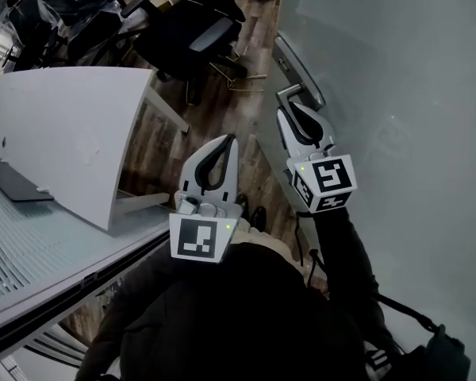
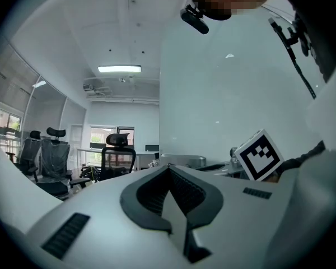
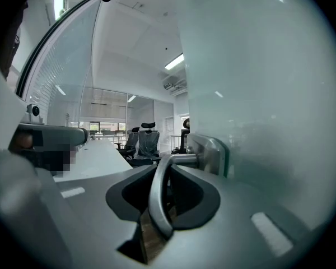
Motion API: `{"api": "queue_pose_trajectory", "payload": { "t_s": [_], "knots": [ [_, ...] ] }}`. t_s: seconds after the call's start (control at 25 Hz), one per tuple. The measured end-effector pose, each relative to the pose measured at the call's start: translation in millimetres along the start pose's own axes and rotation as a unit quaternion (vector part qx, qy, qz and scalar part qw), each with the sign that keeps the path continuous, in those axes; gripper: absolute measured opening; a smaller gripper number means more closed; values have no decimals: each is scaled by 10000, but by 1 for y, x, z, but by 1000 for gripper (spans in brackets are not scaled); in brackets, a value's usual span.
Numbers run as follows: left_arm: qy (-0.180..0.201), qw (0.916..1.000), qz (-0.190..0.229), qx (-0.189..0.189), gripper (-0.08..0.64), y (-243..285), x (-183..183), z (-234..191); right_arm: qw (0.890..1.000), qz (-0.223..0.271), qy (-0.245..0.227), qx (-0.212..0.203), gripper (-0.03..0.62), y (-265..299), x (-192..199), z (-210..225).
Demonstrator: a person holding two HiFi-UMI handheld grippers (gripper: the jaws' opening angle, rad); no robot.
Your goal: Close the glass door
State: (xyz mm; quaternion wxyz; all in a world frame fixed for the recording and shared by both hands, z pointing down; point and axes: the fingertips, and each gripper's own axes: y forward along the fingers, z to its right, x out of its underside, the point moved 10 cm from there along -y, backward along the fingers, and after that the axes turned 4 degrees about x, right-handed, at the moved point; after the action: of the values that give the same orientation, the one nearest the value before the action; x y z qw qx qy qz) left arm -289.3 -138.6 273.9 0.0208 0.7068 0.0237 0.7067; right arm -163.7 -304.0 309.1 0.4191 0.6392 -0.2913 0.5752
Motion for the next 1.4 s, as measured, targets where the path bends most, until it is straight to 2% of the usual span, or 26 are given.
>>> {"api": "queue_pose_trajectory", "payload": {
  "t_s": [0.24, 0.36, 0.56, 1.08, 1.4],
  "knots": [
    [-100, 9994, -89, -333, -3, -39, 13, 4, 9997, 19, -34, -231, 69, 1, -1, -22],
    [-118, 9990, 9, -429, -3, -59, 12, -4, 9994, -33, 21, -335, 69, 0, 3, -40],
    [-171, 9988, 40, -454, -3, -80, 8, -17, 9988, -84, 0, -477, 69, -3, -1, -56],
    [-265, 9994, 102, -209, -3, -164, 26, -51, 9974, -10, -28, -714, 66, -16, 13, -134],
    [-212, 9988, 94, -425, -3, -199, 24, -45, 9939, -12, -82, -1100, 67, -29, 15, -176]
  ]
}}
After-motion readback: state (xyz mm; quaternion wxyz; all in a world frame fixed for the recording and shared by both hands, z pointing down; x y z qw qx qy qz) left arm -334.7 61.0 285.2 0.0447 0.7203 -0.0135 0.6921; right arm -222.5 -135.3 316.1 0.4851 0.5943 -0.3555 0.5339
